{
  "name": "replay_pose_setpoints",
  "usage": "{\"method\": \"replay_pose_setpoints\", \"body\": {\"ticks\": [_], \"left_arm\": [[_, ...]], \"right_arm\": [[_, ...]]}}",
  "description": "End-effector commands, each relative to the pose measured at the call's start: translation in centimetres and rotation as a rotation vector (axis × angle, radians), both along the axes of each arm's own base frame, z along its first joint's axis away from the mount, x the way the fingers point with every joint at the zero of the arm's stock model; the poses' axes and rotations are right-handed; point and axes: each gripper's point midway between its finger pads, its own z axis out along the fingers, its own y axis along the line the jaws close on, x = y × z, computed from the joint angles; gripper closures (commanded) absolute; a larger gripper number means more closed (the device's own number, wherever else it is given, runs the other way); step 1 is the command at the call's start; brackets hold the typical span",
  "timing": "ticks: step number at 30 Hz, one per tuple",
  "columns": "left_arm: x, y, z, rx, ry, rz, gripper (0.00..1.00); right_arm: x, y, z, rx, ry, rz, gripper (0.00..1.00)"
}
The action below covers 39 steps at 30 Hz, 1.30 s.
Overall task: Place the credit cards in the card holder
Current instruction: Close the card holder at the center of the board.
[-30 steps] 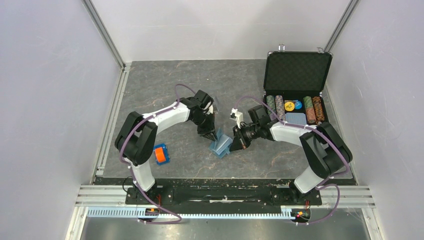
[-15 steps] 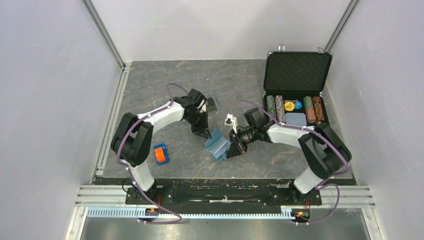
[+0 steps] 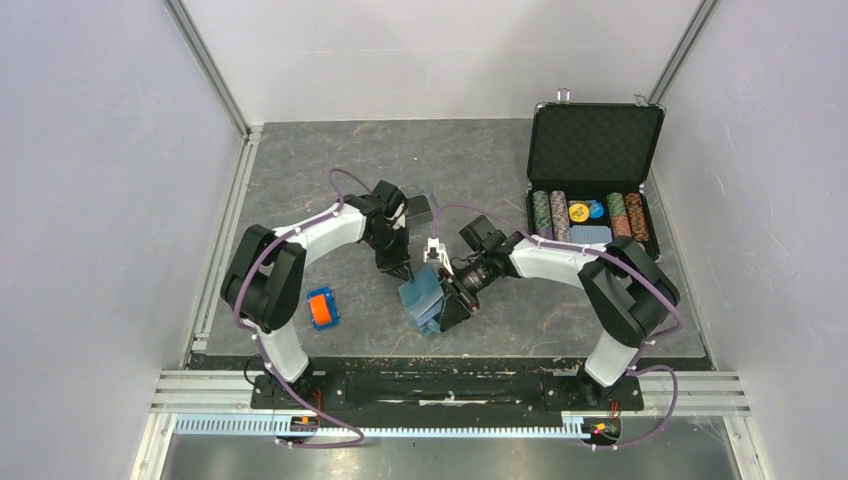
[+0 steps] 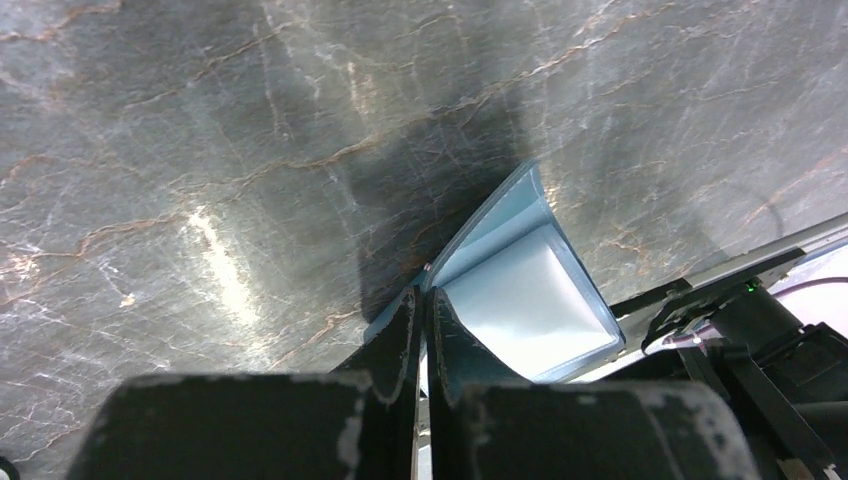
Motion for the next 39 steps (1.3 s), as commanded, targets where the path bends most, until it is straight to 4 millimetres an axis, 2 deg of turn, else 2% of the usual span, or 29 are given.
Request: {"method": "replay_pose_setpoints", "body": {"ticks": [1,7,11,15,19,25,29,33,39], "left_arm": [[1.2,1.6,0.6,0.037,-0.070,0.018,0.98],[1.8,2.6,2.0,0.041,-0.109,0.050,0.98],[2.0,2.6,3.1,0.029,-0.138,0.048,0.98],[1.9,3.1,3.8,0.048,-0.171,0.043,0.98],[1.6,3.9,4.3,0.111,-0.214,0.056,0.98],[1.3,3.6,4.7,0.157,-0.267,0.098,0.98],[1.4,2.8,4.5,0.130,-0.273,0.132,0.98],[1.5,2.4,4.2,0.130,-0.263,0.120,0.98],[1.5,2.0,3.8,0.128,-0.252,0.103,0.98]], "right_arm": [[-1.2,-0.1,1.1,0.026,0.032,0.072,0.69],[-1.2,-0.3,1.2,0.017,0.017,0.073,0.82],[-0.8,-0.5,0.6,-0.018,0.002,0.056,0.80],[1.6,-0.3,0.7,-0.044,-0.022,-0.045,0.73],[5.2,-0.9,0.7,-0.092,-0.049,-0.220,0.61],[8.5,-1.2,0.5,-0.185,-0.093,-0.415,0.41],[10.1,-0.9,-0.5,-0.261,-0.101,-0.511,0.34],[11.0,0.3,-0.9,-0.342,-0.130,-0.534,0.28],[10.9,3.1,-0.5,-0.325,-0.147,-0.462,0.28]]}}
